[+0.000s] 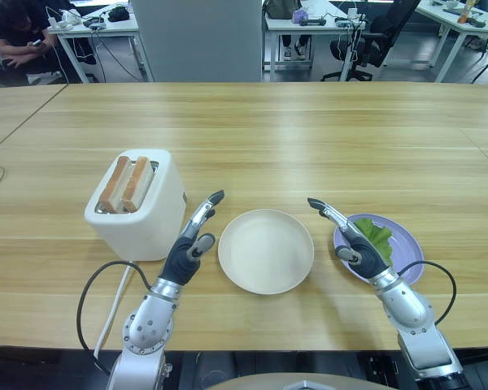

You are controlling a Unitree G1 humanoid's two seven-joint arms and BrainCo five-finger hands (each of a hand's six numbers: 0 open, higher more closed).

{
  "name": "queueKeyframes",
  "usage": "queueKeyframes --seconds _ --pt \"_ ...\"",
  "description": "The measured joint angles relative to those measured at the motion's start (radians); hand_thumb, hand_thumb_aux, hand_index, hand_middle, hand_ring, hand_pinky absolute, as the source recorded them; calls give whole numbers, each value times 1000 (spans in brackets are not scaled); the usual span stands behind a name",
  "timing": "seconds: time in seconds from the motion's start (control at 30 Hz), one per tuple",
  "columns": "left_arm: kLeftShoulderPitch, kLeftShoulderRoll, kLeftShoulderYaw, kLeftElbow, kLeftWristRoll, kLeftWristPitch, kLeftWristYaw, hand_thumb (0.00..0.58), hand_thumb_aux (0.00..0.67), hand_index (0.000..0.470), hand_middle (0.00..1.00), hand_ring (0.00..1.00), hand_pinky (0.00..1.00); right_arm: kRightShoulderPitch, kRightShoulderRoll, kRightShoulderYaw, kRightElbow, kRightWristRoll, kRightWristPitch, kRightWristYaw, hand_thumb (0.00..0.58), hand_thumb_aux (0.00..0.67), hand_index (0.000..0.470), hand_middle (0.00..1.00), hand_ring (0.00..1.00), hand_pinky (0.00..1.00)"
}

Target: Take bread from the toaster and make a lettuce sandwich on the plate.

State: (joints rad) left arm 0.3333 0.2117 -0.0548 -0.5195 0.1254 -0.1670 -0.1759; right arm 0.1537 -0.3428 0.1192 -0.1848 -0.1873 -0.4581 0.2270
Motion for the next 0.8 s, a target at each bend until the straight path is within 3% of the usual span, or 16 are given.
queueKeyframes --seconds 0.33,0.43,0.67,0.8 --pt "-15 8 0 10 46 -10 9 0 0 0 0 0 0 -23 4 9 5 -38 -2 -3 0 0 0 0 0 0" --pt "-68 46 48 -23 156 56 33 0 0 0 0 0 0 -35 10 9 20 -46 -2 -15 0 0 0 0 0 0" --pt "-295 418 259 -103 474 332 -111 0 0 0 0 0 0 -35 19 3 40 -68 0 -41 0 0 0 0 0 0" --pt "-407 653 320 51 607 408 -177 0 0 0 0 0 0 -35 24 3 43 -76 0 -49 0 0 0 0 0 0"
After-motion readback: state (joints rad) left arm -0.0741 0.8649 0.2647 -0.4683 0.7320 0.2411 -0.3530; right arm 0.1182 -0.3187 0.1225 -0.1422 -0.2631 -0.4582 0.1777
